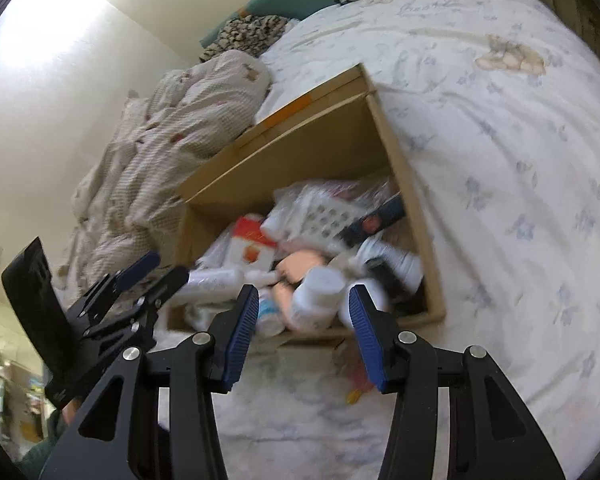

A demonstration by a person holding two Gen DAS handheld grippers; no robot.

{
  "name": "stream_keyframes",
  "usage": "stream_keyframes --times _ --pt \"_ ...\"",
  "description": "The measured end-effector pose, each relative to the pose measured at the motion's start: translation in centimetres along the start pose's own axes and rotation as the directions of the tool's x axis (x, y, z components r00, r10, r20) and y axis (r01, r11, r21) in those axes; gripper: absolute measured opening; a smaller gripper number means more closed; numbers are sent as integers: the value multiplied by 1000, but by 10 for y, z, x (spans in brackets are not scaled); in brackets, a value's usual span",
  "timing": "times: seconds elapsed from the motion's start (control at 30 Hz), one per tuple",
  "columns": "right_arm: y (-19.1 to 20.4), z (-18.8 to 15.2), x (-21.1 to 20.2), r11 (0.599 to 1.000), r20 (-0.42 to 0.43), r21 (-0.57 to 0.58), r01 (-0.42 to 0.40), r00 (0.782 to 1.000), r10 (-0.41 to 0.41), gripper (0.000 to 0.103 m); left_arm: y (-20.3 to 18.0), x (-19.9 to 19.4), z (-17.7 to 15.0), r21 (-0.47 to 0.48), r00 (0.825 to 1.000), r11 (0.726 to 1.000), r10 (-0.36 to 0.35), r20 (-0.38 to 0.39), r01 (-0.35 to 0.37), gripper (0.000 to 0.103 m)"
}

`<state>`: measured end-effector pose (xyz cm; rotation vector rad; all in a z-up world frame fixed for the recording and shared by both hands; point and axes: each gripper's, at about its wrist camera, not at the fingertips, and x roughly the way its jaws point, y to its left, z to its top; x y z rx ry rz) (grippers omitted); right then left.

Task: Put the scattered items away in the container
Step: 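Lower the lighter and pill bottle into the box, open both grippers, then grasp the pink gold-tipped tube with the right gripper while left grasps the barcode box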

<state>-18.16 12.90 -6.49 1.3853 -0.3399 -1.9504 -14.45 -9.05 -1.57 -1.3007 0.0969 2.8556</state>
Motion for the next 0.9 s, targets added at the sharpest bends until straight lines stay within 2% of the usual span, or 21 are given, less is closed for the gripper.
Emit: stream_keyframes --times 0.13,0.2,0.23,0.3,0.4,0.5,0.57,0.7,0.83,0.9 --pt "2 -17 -14 1000 -12 -14 -16 1000 16 52 -6 -15 -3 -9 999 999 -50 13 50 63" --pt "-3 -24 -19 1000 -23 -3 -23 999 23 52 -10 -19 -7 -32 993 993 -117 -4 117 63" --pt "-9 -27 -20 999 -37 20 -30 999 31 52 -12 -22 -9 -43 987 986 -160 -6 160 63" --pt "-25 -31 -19 995 -78 89 -47 996 54 52 -17 -31 -11 -58 961 960 -276 8 276 63" --pt "-43 -37 -10 988 -141 150 -28 989 50 52 -33 -38 -15 -1 949 949 -315 -2 315 63" --pt "-57 -45 11 984 -213 178 16 977 23 52 -41 -29 -20 31 954 954 -297 -48 298 63" --pt "-60 -49 29 986 -247 156 53 969 -13 51 -46 -23 -23 53 956 956 -283 -79 288 63" --pt "-56 -49 60 989 -277 69 131 955 -107 48 -57 -11 -30 98 957 958 -254 -138 268 63" --pt "-54 -48 92 976 -304 -12 218 929 -211 44 -67 1 -36 142 956 957 -222 -193 251 63" --pt "-48 -47 98 972 -289 -50 231 928 -236 44 -68 2 -36 144 955 957 -221 -197 251 63"
